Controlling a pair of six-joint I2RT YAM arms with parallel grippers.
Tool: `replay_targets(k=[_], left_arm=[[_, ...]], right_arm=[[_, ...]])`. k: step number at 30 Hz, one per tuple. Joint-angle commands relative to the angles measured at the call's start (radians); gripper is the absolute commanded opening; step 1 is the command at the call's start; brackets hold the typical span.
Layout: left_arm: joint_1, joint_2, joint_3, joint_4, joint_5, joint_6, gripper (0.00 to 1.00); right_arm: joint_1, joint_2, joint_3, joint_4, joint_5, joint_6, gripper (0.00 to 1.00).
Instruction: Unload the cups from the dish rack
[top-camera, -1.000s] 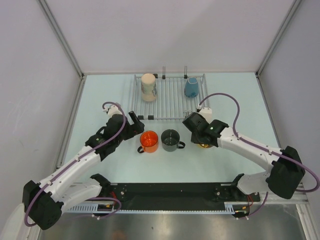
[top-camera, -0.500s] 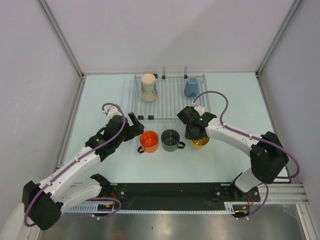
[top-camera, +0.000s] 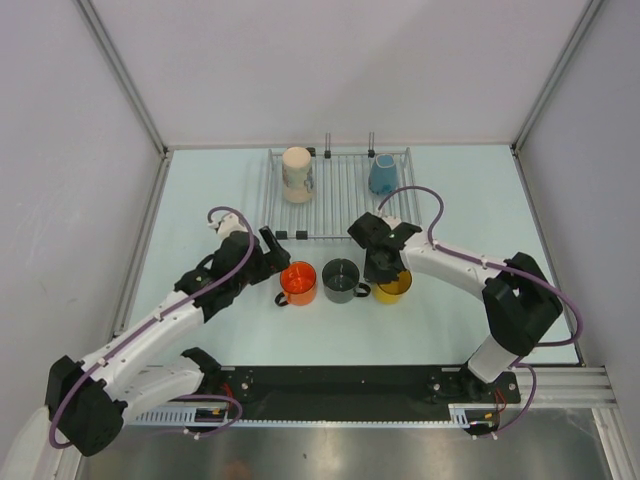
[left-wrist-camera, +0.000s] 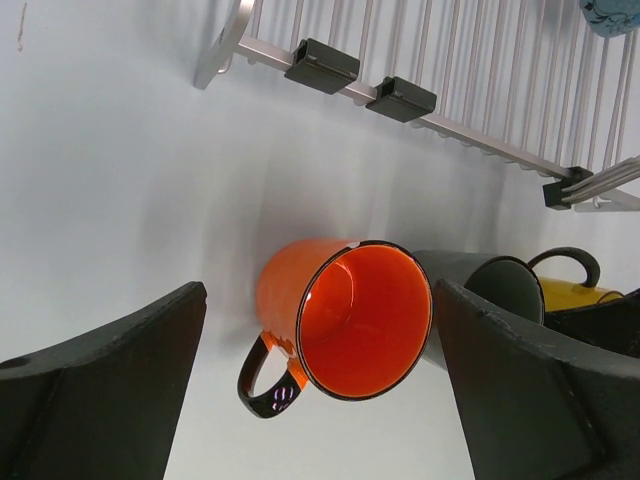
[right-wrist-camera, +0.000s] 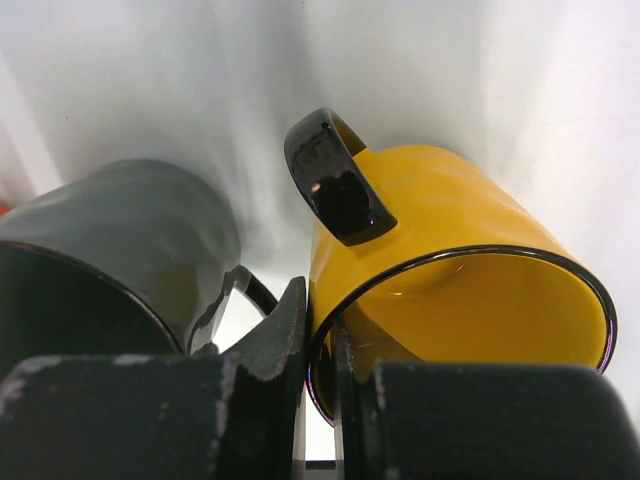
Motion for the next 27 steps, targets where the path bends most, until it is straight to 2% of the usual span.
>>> replay_targets(k=[1, 3, 6, 12, 18, 21, 27], left_arm=[[-0.015, 0.014, -0.011, 0.022, 0.013, -0.024, 1.00], [-0.020, 0.017, -0.011, 0.023, 0.013, -0.023, 1.00], [-0.024, 0.016, -0.011, 0.022, 0.007, -0.021, 1.00], [-0.029, 0.025, -0.003, 0.022, 0.004, -0.018, 1.00], [-0.043, 0.032, 0.002, 0.022, -0.002, -0.021, 1.00], [-0.044, 0.025, 0.005, 0.020, -0.011, -0.018, 1.00], [-0.046, 0.025, 0.041, 0.014, -0.040, 0.015, 1.00]], right_arm=[[0.012, 0.005, 0.033, 0.004, 0.000, 0.015, 0.00], [0.014, 0.008, 0.025, 0.010, -0.001, 0.016, 0.00], [0.015, -0.002, 0.018, 0.019, -0.003, 0.015, 0.13], [0.021, -0.020, 0.012, 0.009, 0.022, 0.010, 0.30], [0.025, -0.049, 0.007, 0.001, 0.051, 0.022, 0.35], [0.025, -0.121, 0.019, 0.010, 0.086, 0.019, 0.35], [0.015, -0.224, 0.211, -0.087, 0.169, -0.053, 0.36]])
